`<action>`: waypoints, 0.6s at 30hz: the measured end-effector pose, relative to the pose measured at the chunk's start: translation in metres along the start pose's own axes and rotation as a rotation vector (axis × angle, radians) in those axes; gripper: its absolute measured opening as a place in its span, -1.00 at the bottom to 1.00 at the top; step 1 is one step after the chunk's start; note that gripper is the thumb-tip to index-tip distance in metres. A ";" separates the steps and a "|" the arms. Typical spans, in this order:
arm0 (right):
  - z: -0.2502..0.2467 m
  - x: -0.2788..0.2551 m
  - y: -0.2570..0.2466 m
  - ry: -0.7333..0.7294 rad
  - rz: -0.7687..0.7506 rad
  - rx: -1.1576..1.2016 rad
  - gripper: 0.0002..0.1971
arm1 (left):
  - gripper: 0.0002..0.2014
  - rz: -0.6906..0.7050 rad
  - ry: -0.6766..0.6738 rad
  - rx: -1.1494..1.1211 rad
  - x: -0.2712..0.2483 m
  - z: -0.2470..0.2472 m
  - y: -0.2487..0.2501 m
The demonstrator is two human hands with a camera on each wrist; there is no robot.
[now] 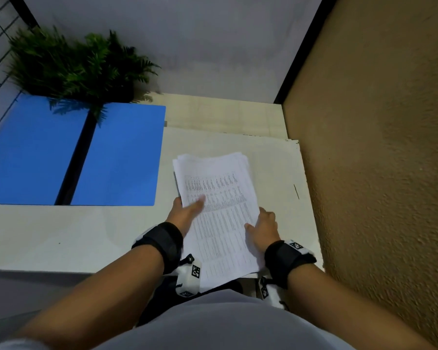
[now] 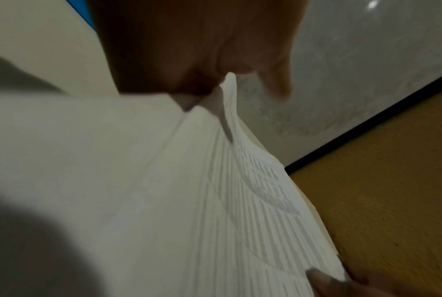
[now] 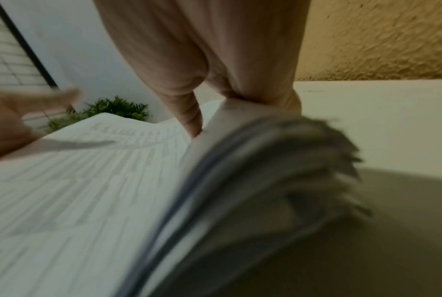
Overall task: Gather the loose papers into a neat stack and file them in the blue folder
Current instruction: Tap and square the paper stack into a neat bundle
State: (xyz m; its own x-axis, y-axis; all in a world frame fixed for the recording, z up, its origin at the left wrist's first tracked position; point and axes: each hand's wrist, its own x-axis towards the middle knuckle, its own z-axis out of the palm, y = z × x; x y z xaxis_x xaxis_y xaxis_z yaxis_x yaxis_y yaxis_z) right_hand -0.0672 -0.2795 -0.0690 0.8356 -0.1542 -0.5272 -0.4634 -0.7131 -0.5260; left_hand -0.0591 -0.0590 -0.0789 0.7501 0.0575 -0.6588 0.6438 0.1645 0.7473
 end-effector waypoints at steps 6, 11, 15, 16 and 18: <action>-0.026 -0.004 -0.001 -0.178 0.089 0.638 -0.61 | -0.53 0.255 0.001 0.011 -0.022 0.015 0.034; -0.084 -0.016 -0.039 0.010 -0.171 0.916 -0.55 | -0.60 0.427 -0.083 -0.082 -0.048 0.027 0.101; -0.099 -0.008 -0.063 0.213 -0.312 0.893 -0.58 | -0.49 0.550 -0.013 -0.052 -0.050 0.033 0.137; -0.103 -0.009 -0.067 0.238 -0.324 0.906 -0.58 | -0.48 0.544 -0.006 -0.064 -0.050 0.033 0.141; -0.109 -0.013 -0.075 0.259 -0.364 0.901 -0.54 | -0.43 0.556 -0.014 -0.056 -0.053 0.033 0.147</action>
State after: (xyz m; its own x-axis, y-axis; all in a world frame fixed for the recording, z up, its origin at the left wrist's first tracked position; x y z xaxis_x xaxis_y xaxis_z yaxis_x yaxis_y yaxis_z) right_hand -0.0108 -0.2988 0.0502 0.9594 -0.2507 -0.1289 -0.1279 0.0201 -0.9916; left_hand 0.0009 -0.0701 0.0689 0.9766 0.1375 -0.1653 0.1420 0.1651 0.9760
